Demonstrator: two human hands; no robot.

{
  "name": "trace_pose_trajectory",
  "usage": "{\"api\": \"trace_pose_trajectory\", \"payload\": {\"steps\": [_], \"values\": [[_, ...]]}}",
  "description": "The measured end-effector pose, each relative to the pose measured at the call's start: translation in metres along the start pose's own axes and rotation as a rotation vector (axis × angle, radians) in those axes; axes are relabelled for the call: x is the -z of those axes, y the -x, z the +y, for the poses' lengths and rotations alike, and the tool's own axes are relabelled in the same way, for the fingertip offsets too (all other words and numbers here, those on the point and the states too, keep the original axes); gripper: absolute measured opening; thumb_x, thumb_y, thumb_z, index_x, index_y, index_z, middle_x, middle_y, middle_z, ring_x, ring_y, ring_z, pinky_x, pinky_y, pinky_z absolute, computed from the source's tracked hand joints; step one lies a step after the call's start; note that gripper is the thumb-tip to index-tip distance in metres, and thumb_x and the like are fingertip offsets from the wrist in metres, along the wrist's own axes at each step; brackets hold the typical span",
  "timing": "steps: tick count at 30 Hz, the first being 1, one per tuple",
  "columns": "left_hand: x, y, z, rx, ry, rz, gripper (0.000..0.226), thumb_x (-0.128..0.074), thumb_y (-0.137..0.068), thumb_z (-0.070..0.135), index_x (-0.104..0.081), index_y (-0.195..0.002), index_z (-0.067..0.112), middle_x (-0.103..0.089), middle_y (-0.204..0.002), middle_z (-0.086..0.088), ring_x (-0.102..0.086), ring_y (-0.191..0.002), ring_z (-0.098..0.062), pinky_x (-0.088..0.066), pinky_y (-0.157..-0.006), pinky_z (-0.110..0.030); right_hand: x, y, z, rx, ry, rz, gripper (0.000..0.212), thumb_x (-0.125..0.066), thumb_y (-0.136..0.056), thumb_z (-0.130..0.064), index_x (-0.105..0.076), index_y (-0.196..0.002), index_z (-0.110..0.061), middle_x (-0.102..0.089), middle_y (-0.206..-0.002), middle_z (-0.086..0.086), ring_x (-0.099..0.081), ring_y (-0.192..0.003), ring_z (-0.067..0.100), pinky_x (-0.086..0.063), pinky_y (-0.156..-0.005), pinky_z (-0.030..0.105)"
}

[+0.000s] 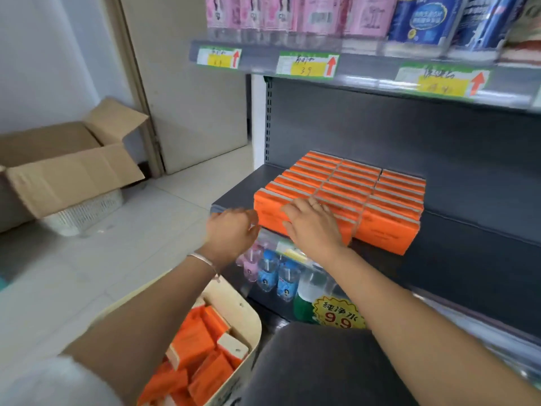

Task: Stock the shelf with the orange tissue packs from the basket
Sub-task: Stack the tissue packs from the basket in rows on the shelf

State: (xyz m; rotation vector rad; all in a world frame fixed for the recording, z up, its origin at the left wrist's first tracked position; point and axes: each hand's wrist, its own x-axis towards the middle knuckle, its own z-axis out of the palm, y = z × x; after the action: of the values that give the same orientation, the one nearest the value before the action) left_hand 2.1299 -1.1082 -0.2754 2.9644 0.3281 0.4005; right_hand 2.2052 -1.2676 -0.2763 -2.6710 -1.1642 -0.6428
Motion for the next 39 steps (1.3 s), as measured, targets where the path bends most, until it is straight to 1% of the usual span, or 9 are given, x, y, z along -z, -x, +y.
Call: {"api": "trace_pose_trajectory", "payload": {"steps": [4, 8, 14, 17, 21, 24, 29, 33, 39], "values": [[-0.018, 0.045, -0.08, 0.152, -0.059, -0.071, 0.022, -0.043, -0.093, 0.036, -0.056, -0.108, 0.027, -0.065, -0.108, 0.005, -0.058, -0.106, -0.02, -0.038, -0.09, -0.031, -0.041, -0.005, -0.06, 0.139, -0.072, -0.159, 0.018, -0.061, -0.085, -0.025, -0.063, -0.1, -0.015, -0.063, -0.099, 0.007, -0.06, -0.098, 0.032, -0.048, -0.074, 0.04], [-0.051, 0.087, -0.14, 0.298, -0.062, -0.184, 0.022, -0.045, -0.092, 0.036, -0.056, -0.11, 0.029, -0.066, -0.108, 0.007, -0.059, -0.107, -0.019, -0.039, -0.09, -0.03, -0.095, 0.001, -0.105, 0.281, -0.104, -0.52, 0.034, -0.047, -0.094, -0.034, -0.053, -0.124, -0.02, -0.056, -0.122, 0.006, -0.051, -0.116, 0.029, -0.044, -0.09, 0.04], [-0.111, 0.128, -0.184, 0.44, 0.005, -0.35, 0.024, -0.044, -0.091, 0.032, -0.057, -0.111, 0.03, -0.063, -0.114, 0.008, -0.058, -0.109, -0.019, -0.041, -0.091, -0.031, -0.156, 0.007, -0.151, 0.358, -0.132, -0.93, 0.036, -0.044, -0.094, -0.031, -0.048, -0.129, -0.022, -0.051, -0.126, 0.009, -0.049, -0.116, 0.033, -0.042, -0.088, 0.043], [-0.14, 0.138, -0.199, 0.527, 0.053, -0.418, 0.029, -0.046, -0.09, 0.031, -0.056, -0.117, 0.031, -0.058, -0.123, 0.008, -0.055, -0.114, -0.018, -0.041, -0.092, -0.032, -0.181, 0.008, -0.165, 0.346, -0.163, -0.957, 0.032, -0.044, -0.094, -0.029, -0.05, -0.124, -0.019, -0.054, -0.119, 0.008, -0.052, -0.111, 0.031, -0.041, -0.081, 0.039], [-0.173, 0.139, -0.218, 0.649, 0.132, -0.46, 0.04, -0.05, -0.087, 0.03, -0.05, -0.127, 0.033, -0.05, -0.131, 0.005, -0.049, -0.121, -0.022, -0.042, -0.094, -0.036, -0.224, 0.017, -0.172, 0.321, -0.155, -1.038, 0.036, -0.047, -0.094, -0.03, -0.045, -0.13, -0.023, -0.05, -0.128, 0.008, -0.049, -0.118, 0.032, -0.043, -0.088, 0.044], [-0.193, 0.137, -0.23, 0.654, 0.138, -0.49, 0.044, -0.052, -0.087, 0.035, -0.045, -0.13, 0.035, -0.047, -0.134, 0.004, -0.045, -0.124, -0.023, -0.045, -0.093, -0.041, -0.252, 0.017, -0.175, 0.323, -0.148, -1.105, 0.04, -0.048, -0.095, -0.028, -0.043, -0.134, -0.023, -0.048, -0.131, 0.008, -0.045, -0.12, 0.032, -0.041, -0.087, 0.043], [-0.224, 0.13, -0.24, 0.615, 0.096, -0.534, 0.047, -0.053, -0.089, 0.034, -0.041, -0.134, 0.032, -0.046, -0.135, 0.004, -0.042, -0.127, -0.021, -0.043, -0.091, -0.036, -0.29, 0.021, -0.185, 0.364, -0.169, -1.166, 0.045, -0.054, -0.091, -0.025, -0.043, -0.134, -0.021, -0.051, -0.129, 0.006, -0.049, -0.118, 0.031, -0.043, -0.089, 0.042], [-0.24, 0.12, -0.244, 0.559, 0.089, -0.608, 0.057, -0.056, -0.087, 0.034, -0.034, -0.14, 0.028, -0.043, -0.139, 0.003, -0.04, -0.13, -0.022, -0.039, -0.1, -0.037, -0.316, 0.032, -0.2, 0.414, -0.211, -1.161, 0.057, -0.061, -0.087, -0.022, -0.037, -0.138, -0.02, -0.047, -0.135, 0.007, -0.048, -0.12, 0.033, -0.045, -0.092, 0.045], [-0.255, 0.111, -0.253, 0.665, 0.161, -0.591, 0.034, -0.047, -0.088, 0.014, -0.046, -0.122, 0.017, -0.053, -0.125, -0.007, -0.052, -0.116, -0.029, -0.043, -0.09, -0.038, -0.337, 0.052, -0.218, 0.43, -0.158, -1.115, 0.083, -0.07, -0.082, -0.023, -0.019, -0.148, -0.018, -0.031, -0.145, 0.009, -0.034, -0.131, 0.037, -0.04, -0.1, 0.047]]}}
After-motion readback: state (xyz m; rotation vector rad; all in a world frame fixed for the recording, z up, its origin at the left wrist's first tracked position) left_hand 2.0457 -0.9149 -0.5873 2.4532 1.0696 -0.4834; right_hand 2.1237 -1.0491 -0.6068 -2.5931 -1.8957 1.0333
